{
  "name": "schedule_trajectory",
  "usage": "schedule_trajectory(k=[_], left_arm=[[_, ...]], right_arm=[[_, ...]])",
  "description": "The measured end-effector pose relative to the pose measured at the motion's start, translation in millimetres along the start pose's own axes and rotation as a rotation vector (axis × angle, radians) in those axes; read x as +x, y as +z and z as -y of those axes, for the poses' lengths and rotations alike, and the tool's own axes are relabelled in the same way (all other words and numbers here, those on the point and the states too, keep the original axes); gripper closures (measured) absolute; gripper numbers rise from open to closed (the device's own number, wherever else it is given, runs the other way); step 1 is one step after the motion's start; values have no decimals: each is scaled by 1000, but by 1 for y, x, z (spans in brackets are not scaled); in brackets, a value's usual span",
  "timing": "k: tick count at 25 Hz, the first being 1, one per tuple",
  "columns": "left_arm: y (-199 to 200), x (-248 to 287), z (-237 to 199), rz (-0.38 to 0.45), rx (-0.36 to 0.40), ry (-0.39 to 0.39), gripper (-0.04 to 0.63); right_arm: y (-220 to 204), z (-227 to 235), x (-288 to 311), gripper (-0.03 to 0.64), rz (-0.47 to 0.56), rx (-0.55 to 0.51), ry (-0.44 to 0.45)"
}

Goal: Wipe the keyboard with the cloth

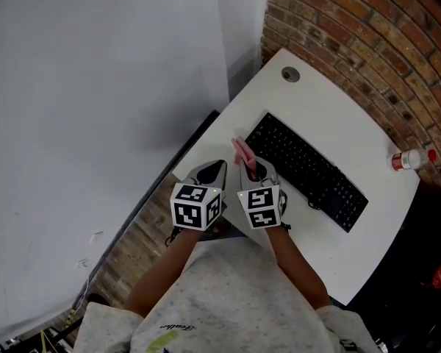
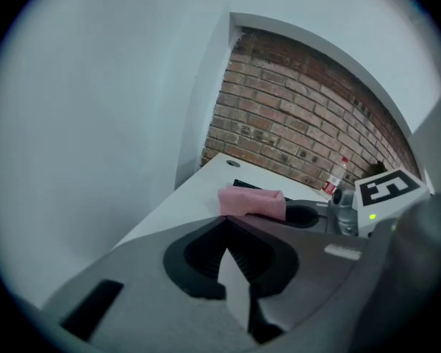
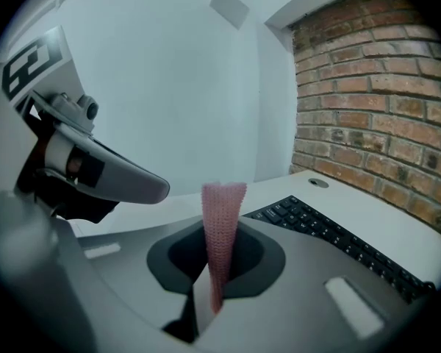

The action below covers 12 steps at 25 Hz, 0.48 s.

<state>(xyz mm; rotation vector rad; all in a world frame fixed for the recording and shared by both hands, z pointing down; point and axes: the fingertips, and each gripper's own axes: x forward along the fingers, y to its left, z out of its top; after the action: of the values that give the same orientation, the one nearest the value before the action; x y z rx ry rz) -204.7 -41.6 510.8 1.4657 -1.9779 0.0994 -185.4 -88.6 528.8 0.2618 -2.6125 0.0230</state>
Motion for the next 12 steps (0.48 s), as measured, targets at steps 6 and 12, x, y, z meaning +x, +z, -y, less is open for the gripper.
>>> schedule_trajectory(k=[6, 12], left_arm=[[3, 7, -9, -16, -1, -44, 603], [10, 14, -16, -41, 32, -121, 603]], right_arm=[[-7, -2, 14, 592, -53, -53, -39], [-12, -1, 23, 592, -106, -79, -107]])
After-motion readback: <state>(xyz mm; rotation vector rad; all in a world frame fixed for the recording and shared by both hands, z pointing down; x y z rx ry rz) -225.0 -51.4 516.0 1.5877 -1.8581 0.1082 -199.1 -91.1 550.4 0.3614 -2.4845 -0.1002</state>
